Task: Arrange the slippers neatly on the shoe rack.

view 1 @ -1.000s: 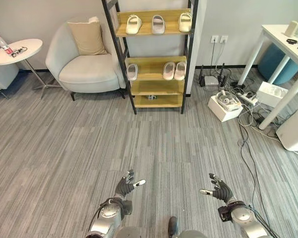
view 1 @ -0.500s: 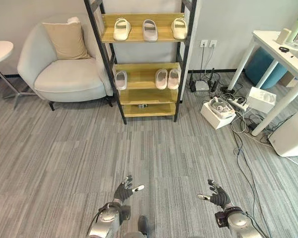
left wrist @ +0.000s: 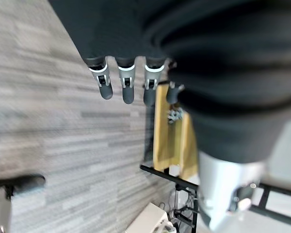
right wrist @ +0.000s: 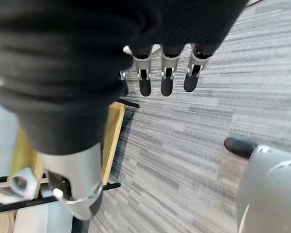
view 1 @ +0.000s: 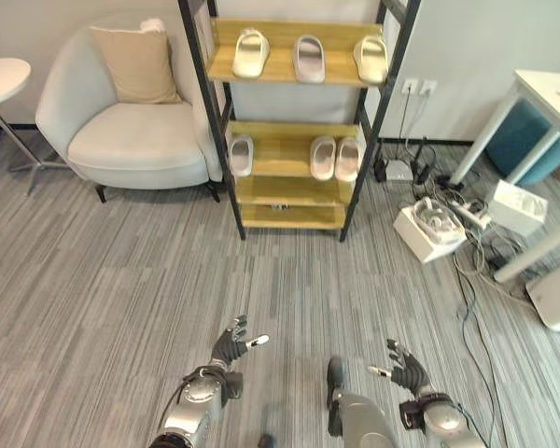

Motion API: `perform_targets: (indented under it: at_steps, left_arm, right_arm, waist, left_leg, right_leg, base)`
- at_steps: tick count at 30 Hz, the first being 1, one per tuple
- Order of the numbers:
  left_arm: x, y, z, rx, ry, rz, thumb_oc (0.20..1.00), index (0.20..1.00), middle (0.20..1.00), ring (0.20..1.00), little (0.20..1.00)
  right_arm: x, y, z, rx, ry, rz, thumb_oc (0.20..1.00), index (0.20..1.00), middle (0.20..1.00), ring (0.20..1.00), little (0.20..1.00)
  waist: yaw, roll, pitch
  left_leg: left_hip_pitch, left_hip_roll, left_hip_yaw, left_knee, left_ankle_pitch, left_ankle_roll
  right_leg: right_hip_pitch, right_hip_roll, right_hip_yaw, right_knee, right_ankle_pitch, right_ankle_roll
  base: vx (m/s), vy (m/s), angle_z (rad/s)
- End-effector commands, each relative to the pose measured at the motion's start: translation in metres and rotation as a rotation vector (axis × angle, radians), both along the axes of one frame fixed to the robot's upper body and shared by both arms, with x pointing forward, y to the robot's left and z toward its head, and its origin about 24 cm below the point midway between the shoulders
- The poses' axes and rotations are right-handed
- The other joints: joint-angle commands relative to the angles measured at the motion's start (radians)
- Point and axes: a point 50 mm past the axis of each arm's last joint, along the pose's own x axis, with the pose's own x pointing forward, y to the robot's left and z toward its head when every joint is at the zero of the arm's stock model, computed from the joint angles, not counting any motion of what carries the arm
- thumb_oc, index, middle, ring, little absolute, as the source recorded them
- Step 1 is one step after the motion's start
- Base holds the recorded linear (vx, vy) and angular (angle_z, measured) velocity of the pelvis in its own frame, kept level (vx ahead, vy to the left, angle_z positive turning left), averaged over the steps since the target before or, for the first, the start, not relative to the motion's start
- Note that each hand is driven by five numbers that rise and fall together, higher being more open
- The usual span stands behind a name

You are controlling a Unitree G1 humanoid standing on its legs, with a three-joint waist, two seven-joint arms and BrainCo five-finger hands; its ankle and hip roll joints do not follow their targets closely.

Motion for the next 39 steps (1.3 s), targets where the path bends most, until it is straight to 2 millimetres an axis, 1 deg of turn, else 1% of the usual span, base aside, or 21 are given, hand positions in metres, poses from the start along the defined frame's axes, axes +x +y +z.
perform_targets:
  at_steps: [1, 2, 3, 5, 6, 7, 9, 11, 12, 15, 16, 19, 21, 23, 26, 29, 32, 35, 36, 38, 39]
  left_arm:
    - [0.019, 0.004, 0.018, -0.002, -0.111, -0.012, 1.0, 1.0, 1.0, 1.0, 1.0]
    - [0.017, 0.006, 0.015, -0.01, -0.094, 0.007, 1.0, 1.0, 1.0, 1.0, 1.0]
    - [0.015, 0.007, 0.012, -0.011, -0.076, 0.022, 1.0, 1.0, 1.0, 1.0, 1.0]
    - [0.014, 0.007, 0.01, -0.014, -0.066, 0.03, 1.0, 1.0, 1.0, 1.0, 1.0]
    - [0.008, 0.01, 0.006, -0.018, -0.045, 0.048, 1.0, 1.0, 1.0, 1.0, 1.0]
    - [0.006, 0.01, 0.006, -0.022, -0.043, 0.052, 1.0, 1.0, 1.0, 1.0, 1.0]
    - [0.004, 0.011, 0.004, -0.016, -0.032, 0.049, 1.0, 1.0, 1.0, 1.0, 1.0]
    - [0.005, 0.01, 0.004, -0.011, -0.033, 0.048, 1.0, 1.0, 1.0, 1.0, 1.0]
    - [0.002, 0.011, 0.003, -0.014, -0.031, 0.056, 1.0, 1.0, 1.0, 1.0, 1.0]
    - [0.002, 0.012, 0.004, -0.012, -0.037, 0.051, 1.0, 1.0, 1.0, 1.0, 1.0]
    - [0.002, 0.012, 0.004, -0.012, -0.037, 0.051, 1.0, 1.0, 1.0, 1.0, 1.0]
    - [0.011, 0.016, 0.012, 0.007, -0.072, 0.043, 1.0, 1.0, 1.0, 1.0, 1.0]
    - [0.013, 0.017, 0.013, 0.016, -0.078, 0.036, 1.0, 1.0, 1.0, 1.0, 1.0]
    - [0.015, 0.019, 0.016, 0.018, -0.094, 0.033, 1.0, 1.0, 1.0, 1.0, 1.0]
    - [0.018, 0.017, 0.018, 0.016, -0.104, 0.035, 1.0, 1.0, 1.0, 1.0, 1.0]
    - [0.019, 0.015, 0.019, 0.011, -0.112, 0.018, 1.0, 1.0, 1.0, 1.0, 1.0]
    - [0.015, 0.014, 0.018, -0.001, -0.106, 0.018, 1.0, 1.0, 1.0, 1.0, 1.0]
    - [0.014, 0.014, 0.016, -0.028, -0.09, 0.051, 1.0, 1.0, 1.0, 1.0, 1.0]
    - [0.013, 0.014, 0.014, -0.037, -0.085, 0.064, 1.0, 1.0, 1.0, 1.0, 1.0]
    - [0.011, 0.014, 0.012, -0.034, -0.075, 0.066, 1.0, 1.0, 1.0, 1.0, 1.0]
    - [0.011, 0.014, 0.012, -0.034, -0.075, 0.066, 1.0, 1.0, 1.0, 1.0, 1.0]
  right_arm:
    - [0.024, -0.004, 0.021, 0.003, -0.131, 0.027, 1.0, 1.0, 1.0, 1.0, 1.0]
    - [0.025, -0.007, 0.023, 0.002, -0.138, 0.028, 1.0, 1.0, 1.0, 1.0, 1.0]
    - [0.025, -0.011, 0.023, -0.018, -0.13, 0.029, 1.0, 1.0, 1.0, 1.0, 1.0]
    - [0.025, -0.013, 0.023, -0.021, -0.126, 0.025, 1.0, 1.0, 1.0, 1.0, 1.0]
    - [0.025, -0.018, 0.024, -0.023, -0.127, 0.008, 1.0, 1.0, 1.0, 1.0, 1.0]
    - [0.025, -0.02, 0.024, -0.027, -0.129, 0.002, 1.0, 1.0, 1.0, 1.0, 1.0]
    - [0.024, -0.026, 0.023, -0.043, -0.126, -0.024, 1.0, 1.0, 1.0, 1.0, 1.0]
    - [0.023, -0.027, 0.021, -0.05, -0.117, -0.036, 1.0, 1.0, 1.0, 1.0, 1.0]
    - [0.02, -0.024, 0.019, -0.05, -0.105, -0.021, 1.0, 1.0, 1.0, 1.0, 1.0]
    - [0.016, -0.017, 0.015, -0.038, -0.084, -0.007, 1.0, 1.0, 1.0, 1.0, 1.0]
    - [0.016, -0.017, 0.015, -0.038, -0.084, -0.007, 1.0, 1.0, 1.0, 1.0, 1.0]
    - [0.026, -0.005, 0.018, -0.007, -0.11, 0.014, 1.0, 1.0, 1.0, 1.0, 1.0]
    - [0.026, 0.0, 0.018, 0.003, -0.113, 0.023, 1.0, 1.0, 1.0, 1.0, 1.0]
    - [0.024, -0.003, 0.018, 0.008, -0.111, 0.009, 1.0, 1.0, 1.0, 1.0, 1.0]
    - [0.024, -0.003, 0.017, 0.003, -0.104, 0.009, 1.0, 1.0, 1.0, 1.0, 1.0]
    - [0.024, -0.003, 0.018, 0.003, -0.112, 0.017, 1.0, 1.0, 1.0, 1.0, 1.0]
    - [0.021, -0.005, 0.017, -0.003, -0.104, 0.023, 1.0, 1.0, 1.0, 1.0, 1.0]
    - [0.023, -0.013, 0.021, -0.021, -0.115, 0.03, 1.0, 1.0, 1.0, 1.0, 1.0]
    - [0.022, -0.017, 0.021, -0.027, -0.11, 0.019, 1.0, 1.0, 1.0, 1.0, 1.0]
    - [0.022, -0.021, 0.022, -0.036, -0.112, 0.006, 1.0, 1.0, 1.0, 1.0, 1.0]
    - [0.022, -0.021, 0.022, -0.036, -0.113, 0.006, 1.0, 1.0, 1.0, 1.0, 1.0]
  waist:
    - [0.004, -0.027, -0.008]
    - [0.018, -0.034, 0.013]
    - [0.027, -0.042, 0.027]
    - [0.033, -0.047, 0.031]
    - [0.047, -0.056, 0.026]
    - [0.052, -0.053, 0.025]
    - [0.07, -0.029, 0.028]
    - [0.074, -0.022, 0.033]
    - [0.074, -0.014, 0.011]
    - [0.068, -0.016, -0.022]
    - [0.069, -0.016, -0.022]
    - [0.066, -0.02, 0.009]
    - [0.06, -0.01, 0.026]
    - [0.043, -0.008, 0.027]
    - [0.025, -0.017, 0.033]
    - [0.018, -0.03, 0.023]
    - [0.027, -0.036, -0.002]
    - [0.04, -0.041, 0.009]
    - [0.046, -0.047, 0.006]
    - [0.061, -0.043, 0.008]
    - [0.061, -0.044, 0.008]
  left_leg:
    - [-0.089, 0.037, 0.056, 0.235, -0.012, -0.026]
    - [-0.17, 0.034, 0.02, 0.414, 0.059, -0.034]
    - [-0.254, 0.019, -0.019, 0.495, 0.071, -0.031]
    - [-0.286, 0.016, -0.018, 0.482, 0.053, -0.024]
    - [-0.328, 0.019, 0.003, 0.392, 0.021, -0.014]
    - [-0.33, 0.024, 0.014, 0.359, 0.023, -0.016]
    - [-0.391, 0.067, 0.052, 0.171, 0.16, -0.042]
    - [-0.408, 0.088, 0.09, 0.116, 0.218, -0.057]
    - [-0.362, 0.089, 0.113, 0.055, 0.209, -0.052]
    - [-0.313, 0.036, 0.131, 0.061, 0.163, -0.017]
    - [-0.313, 0.036, 0.132, 0.061, 0.163, -0.017]
    - [-0.281, -0.008, 0.132, 0.091, 0.107, 0.036]
    - [-0.251, -0.011, 0.126, 0.095, 0.087, 0.051]
    - [-0.199, -0.017, 0.115, 0.066, 0.068, 0.042]
    - [-0.153, -0.012, 0.101, 0.061, 0.039, 0.026]
    - [-0.141, -0.007, 0.086, 0.082, 0.012, 0.016]
    - [-0.139, 0.019, 0.083, 0.131, 0.004, -0.009]
    - [-0.231, 0.038, 0.029, 0.322, 0.071, -0.045]
    - [-0.266, 0.043, 0.025, 0.262, 0.053, -0.041]
    - [-0.308, 0.056, 0.006, 0.18, 0.107, -0.045]
    - [-0.307, 0.056, 0.006, 0.179, 0.107, -0.045]
  right_leg:
    - [0.122, 0.0, 0.025, -0.07, -0.074, 0.048]
    - [0.152, 0.013, 0.032, -0.064, -0.099, 0.018]
    - [0.177, 0.013, 0.034, -0.066, -0.126, 0.004]
    - [0.192, 0.008, 0.036, -0.073, -0.135, 0.006]
    - [0.225, -0.004, 0.032, -0.095, -0.153, 0.015]
    - [0.235, -0.005, 0.032, -0.097, -0.159, 0.016]
    - [0.286, 0.004, 0.029, -0.121, -0.18, 0.017]
    - [0.319, 0.001, 0.022, -0.14, -0.185, 0.024]
    - [0.341, -0.006, 0.025, -0.157, -0.186, 0.042]
    - [0.34, -0.068, 0.05, -0.102, -0.192, 0.081]
    - [0.34, -0.068, 0.05, -0.102, -0.192, 0.081]
    - [0.235, -0.097, 0.094, 0.147, -0.107, 0.096]
    - [0.158, -0.081, 0.093, 0.254, -0.082, 0.087]
    - [0.12, -0.057, 0.044, 0.11, -0.102, 0.076]
    - [0.093, -0.041, 0.016, -0.038, -0.071, 0.084]
    - [0.121, -0.035, 0.028, -0.104, -0.064, 0.086]
    - [0.178, -0.013, 0.027, -0.139, -0.074, 0.062]
    - [0.227, 0.006, 0.012, -0.137, -0.112, 0.024]
    - [0.25, -0.001, 0.007, -0.15, -0.13, 0.027]
    - [0.276, 0.003, 0.007, -0.162, -0.147, 0.028]
    - [0.276, 0.003, 0.006, -0.162, -0.147, 0.028]
  base:
    - [0.25, -0.244, 0.02]
    - [0.19, -0.192, -0.15]
    - [0.26, -0.211, -0.28]
    - [0.21, -0.05, -0.26]
    - [0.24, 0.03, -0.24]
    - [0.3, 0.074, -0.11]
    - [0.25, 0.166, -0.09]
    - [0.3, 0.215, -0.1]
    - [0.37, 0.269, -0.12]
    - [0.38, 0.335, -0.32]
    - [0.23, 0.281, 0.03]
    - [0.12, 0.186, 0.36]
    - [0.2, 0.101, 0.5]
    - [0.33, -0.071, 0.29]
    - [0.22, -0.137, 0.11]
    - [0.19, -0.165, 0.21]
    - [0.23, -0.202, 0.4]
    - [0.19, -0.139, 0.03]
    - [0.24, -0.025, -0.04]
    - [0.18, 0.036, -0.03]
    - [0.13, 0.07, -0.08]
